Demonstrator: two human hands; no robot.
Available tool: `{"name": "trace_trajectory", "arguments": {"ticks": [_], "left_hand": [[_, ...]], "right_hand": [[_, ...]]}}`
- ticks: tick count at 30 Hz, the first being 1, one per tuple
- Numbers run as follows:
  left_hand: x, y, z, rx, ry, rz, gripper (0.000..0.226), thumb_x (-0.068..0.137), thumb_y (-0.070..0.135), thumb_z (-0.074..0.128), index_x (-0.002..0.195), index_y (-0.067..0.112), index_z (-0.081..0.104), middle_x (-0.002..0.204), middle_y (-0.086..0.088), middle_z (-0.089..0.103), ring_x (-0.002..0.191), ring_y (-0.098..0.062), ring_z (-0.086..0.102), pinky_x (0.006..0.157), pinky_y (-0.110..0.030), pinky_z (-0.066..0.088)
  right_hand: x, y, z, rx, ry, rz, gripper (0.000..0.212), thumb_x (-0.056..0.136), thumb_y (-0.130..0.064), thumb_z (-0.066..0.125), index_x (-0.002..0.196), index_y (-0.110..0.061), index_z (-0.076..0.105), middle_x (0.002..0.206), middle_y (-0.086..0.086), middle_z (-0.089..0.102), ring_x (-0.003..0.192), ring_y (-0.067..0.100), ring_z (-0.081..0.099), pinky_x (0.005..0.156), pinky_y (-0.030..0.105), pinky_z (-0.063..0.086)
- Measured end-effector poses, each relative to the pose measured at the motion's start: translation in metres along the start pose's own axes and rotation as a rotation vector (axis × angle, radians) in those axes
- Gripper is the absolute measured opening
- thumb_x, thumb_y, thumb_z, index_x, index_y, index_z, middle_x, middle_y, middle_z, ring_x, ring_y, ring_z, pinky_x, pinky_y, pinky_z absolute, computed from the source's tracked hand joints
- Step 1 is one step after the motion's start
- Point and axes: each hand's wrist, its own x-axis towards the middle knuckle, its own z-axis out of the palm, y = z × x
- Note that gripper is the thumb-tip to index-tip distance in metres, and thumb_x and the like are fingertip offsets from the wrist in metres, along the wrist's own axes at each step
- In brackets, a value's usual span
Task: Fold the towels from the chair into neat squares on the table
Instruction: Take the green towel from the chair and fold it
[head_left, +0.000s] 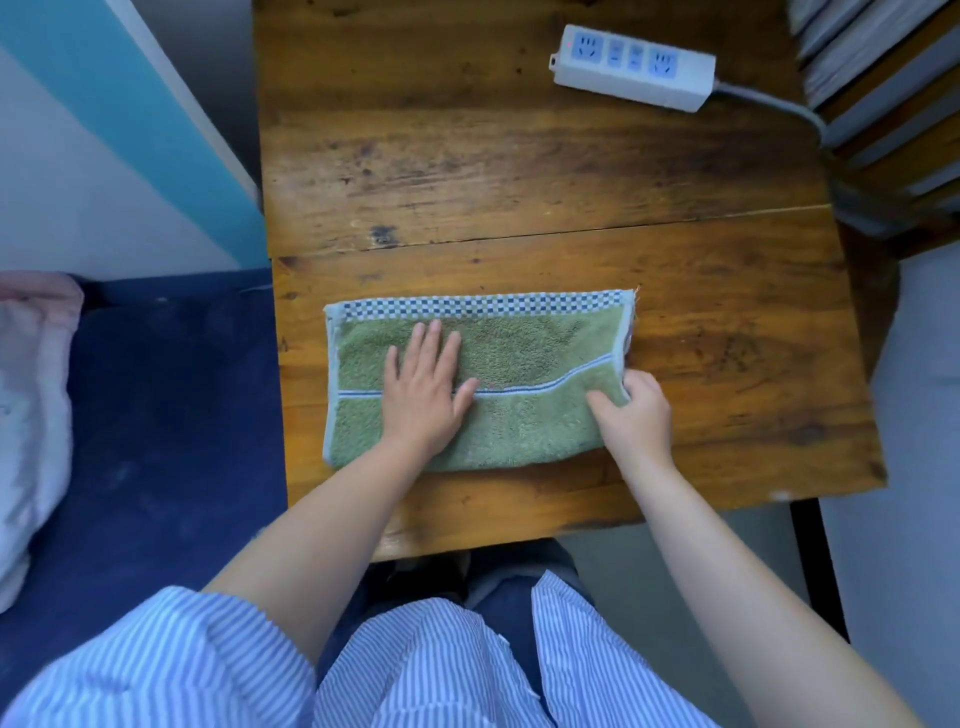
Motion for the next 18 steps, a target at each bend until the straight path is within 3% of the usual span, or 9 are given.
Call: {"name": "trace_trajectory", "arguments": {"ticks": [2,4,6,8,10,13,16,18], "left_hand": [[-0.012,-0.022,-0.005,-0.081,0.069,-0.09,0.059,0.098,0.041,0.026,0.149,0.016,0.009,0.159,-0.004,0.002,0.147,-0.019,-0.002,0.118,-0.039,0.002],[-0.025,-0.045,-0.008,-0.164,0.156,-0.189,0.055,0.098,0.034,0.033,0.147,0.011,0.019,0.157,-0.007,0.012,0.147,-0.022,0.005,0.118,-0.042,0.007],[-0.042,-0.07,-0.009,-0.24,0.23,-0.295,0.051,0.098,0.026,0.038,0.144,0.006,0.028,0.155,-0.011,0.02,0.145,-0.026,0.012,0.116,-0.043,0.012],[-0.062,-0.093,-0.008,-0.306,0.275,-0.389,0.049,0.097,0.023,0.04,0.141,0.002,0.033,0.153,-0.014,0.026,0.144,-0.028,0.017,0.115,-0.044,0.016],[-0.083,-0.112,-0.004,-0.354,0.284,-0.471,0.048,0.097,0.022,0.041,0.139,0.0,0.035,0.151,-0.016,0.029,0.142,-0.03,0.02,0.114,-0.043,0.019],[-0.113,-0.137,0.007,-0.428,0.276,-0.587,0.044,0.097,0.021,0.041,0.135,-0.001,0.041,0.144,-0.017,0.04,0.137,-0.031,0.03,0.111,-0.043,0.026],[-0.127,-0.147,0.012,-0.535,0.234,-0.655,0.039,0.098,0.022,0.04,0.131,0.002,0.047,0.136,-0.013,0.049,0.13,-0.028,0.039,0.105,-0.04,0.033],[-0.132,-0.148,0.012,-0.549,0.199,-0.654,0.035,0.098,0.02,0.039,0.127,0.004,0.051,0.132,-0.011,0.052,0.126,-0.026,0.044,0.099,-0.037,0.037]], "right_hand": [[-0.01,-0.024,0.004,0.038,-0.014,-0.128,0.01,0.079,-0.009,0.058,0.069,-0.009,0.055,0.092,0.007,0.05,0.084,0.017,0.044,0.063,0.017,0.024],[-0.019,-0.051,0.015,0.029,-0.035,-0.246,0.023,0.079,-0.008,0.057,0.06,-0.018,0.047,0.09,0.01,0.05,0.085,0.018,0.044,0.066,0.018,0.024],[-0.029,-0.074,0.035,-0.005,-0.051,-0.349,0.011,0.078,-0.014,0.055,0.07,-0.008,0.059,0.096,0.017,0.055,0.094,0.025,0.049,0.075,0.023,0.029],[-0.041,-0.092,0.06,-0.075,-0.094,-0.435,0.028,0.075,-0.017,0.053,0.089,0.006,0.064,0.108,0.023,0.058,0.106,0.032,0.051,0.087,0.026,0.029],[-0.055,-0.101,0.091,-0.138,-0.144,-0.512,0.034,0.075,-0.019,0.052,0.094,0.008,0.061,0.114,0.023,0.056,0.111,0.034,0.049,0.09,0.027,0.028],[-0.074,-0.102,0.136,-0.213,-0.414,-0.541,0.036,0.087,-0.021,0.055,0.113,0.004,0.052,0.14,0.016,0.037,0.13,0.029,0.035,0.103,0.028,0.026],[-0.074,-0.088,0.145,-0.265,-0.708,-0.53,0.055,0.089,-0.027,0.054,0.137,-0.008,0.033,0.156,0.005,0.007,0.143,0.022,0.015,0.112,0.034,0.023],[-0.073,-0.081,0.136,-0.238,-0.751,-0.57,0.058,0.089,-0.018,0.051,0.141,-0.012,0.026,0.157,0.001,0.004,0.143,0.019,0.015,0.11,0.031,0.026]]}}
